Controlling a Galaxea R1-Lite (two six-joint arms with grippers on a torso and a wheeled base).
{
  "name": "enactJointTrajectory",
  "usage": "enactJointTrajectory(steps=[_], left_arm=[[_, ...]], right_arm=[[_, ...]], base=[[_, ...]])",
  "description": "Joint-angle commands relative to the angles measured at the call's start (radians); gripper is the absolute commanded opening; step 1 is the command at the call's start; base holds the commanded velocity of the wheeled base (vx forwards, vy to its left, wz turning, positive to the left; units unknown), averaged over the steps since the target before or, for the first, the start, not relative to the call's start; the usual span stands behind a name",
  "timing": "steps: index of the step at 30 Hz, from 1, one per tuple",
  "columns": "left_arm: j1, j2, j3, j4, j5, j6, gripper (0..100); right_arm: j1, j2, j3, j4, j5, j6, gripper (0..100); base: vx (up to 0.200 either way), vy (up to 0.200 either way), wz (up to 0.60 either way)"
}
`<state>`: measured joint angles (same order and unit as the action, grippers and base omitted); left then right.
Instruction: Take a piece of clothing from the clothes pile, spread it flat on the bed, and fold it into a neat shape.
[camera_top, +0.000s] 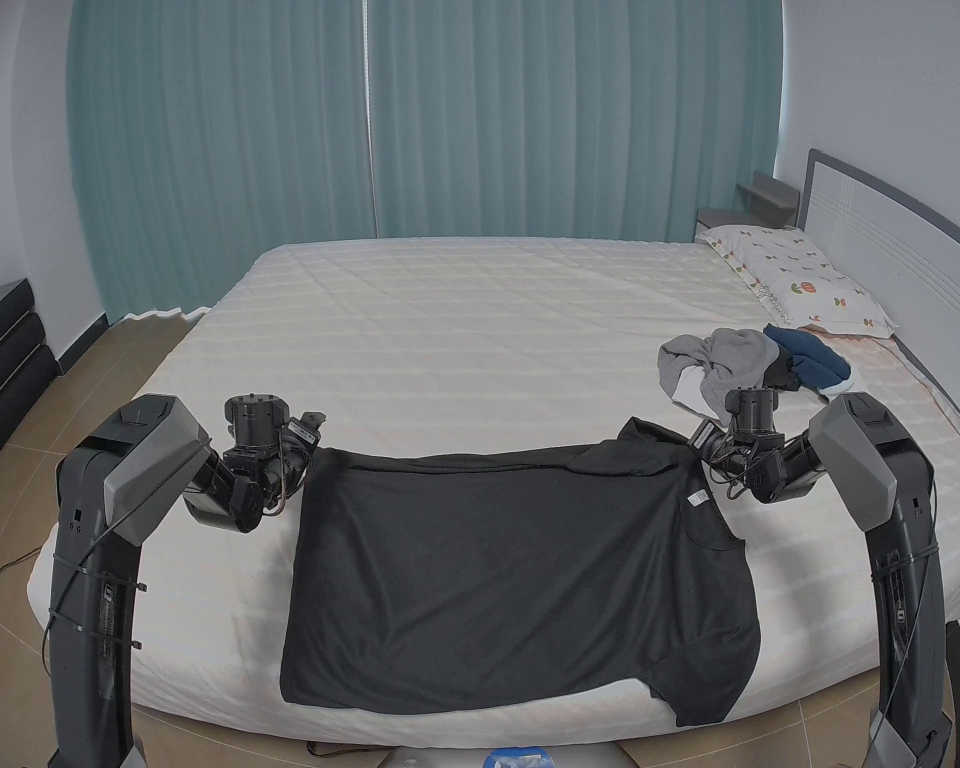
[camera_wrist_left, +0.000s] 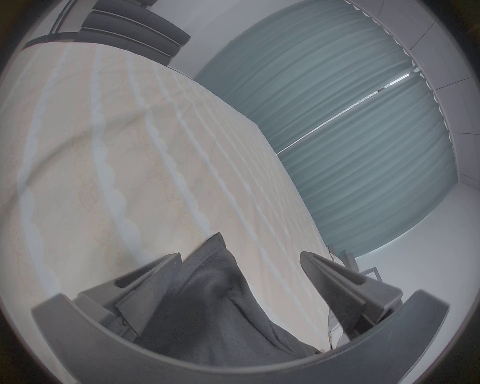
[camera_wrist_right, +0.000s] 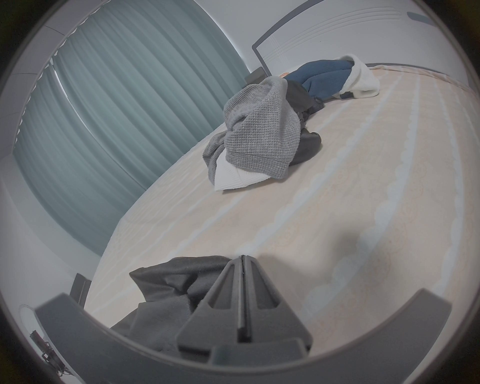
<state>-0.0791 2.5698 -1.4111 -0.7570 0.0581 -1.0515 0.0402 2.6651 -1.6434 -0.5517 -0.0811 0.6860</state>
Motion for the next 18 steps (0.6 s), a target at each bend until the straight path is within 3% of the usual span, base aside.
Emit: enactJointTrajectory(steps=[1,18], left_arm=[[-0.002,0.013,-0.008,-0.002,-0.001,0.001,100],[-0.036,0.047,-0.049,0.025,0.032,0.087,100]], right_arm=[[-0.010,0.013,-0.006,-0.001,-0.026,-0.003,0],[0.013,0.016,0.025,-0.004,-0.029,0.006,0]], base=[[0.000,0.000,0.00],[0.000,0.000,0.00]])
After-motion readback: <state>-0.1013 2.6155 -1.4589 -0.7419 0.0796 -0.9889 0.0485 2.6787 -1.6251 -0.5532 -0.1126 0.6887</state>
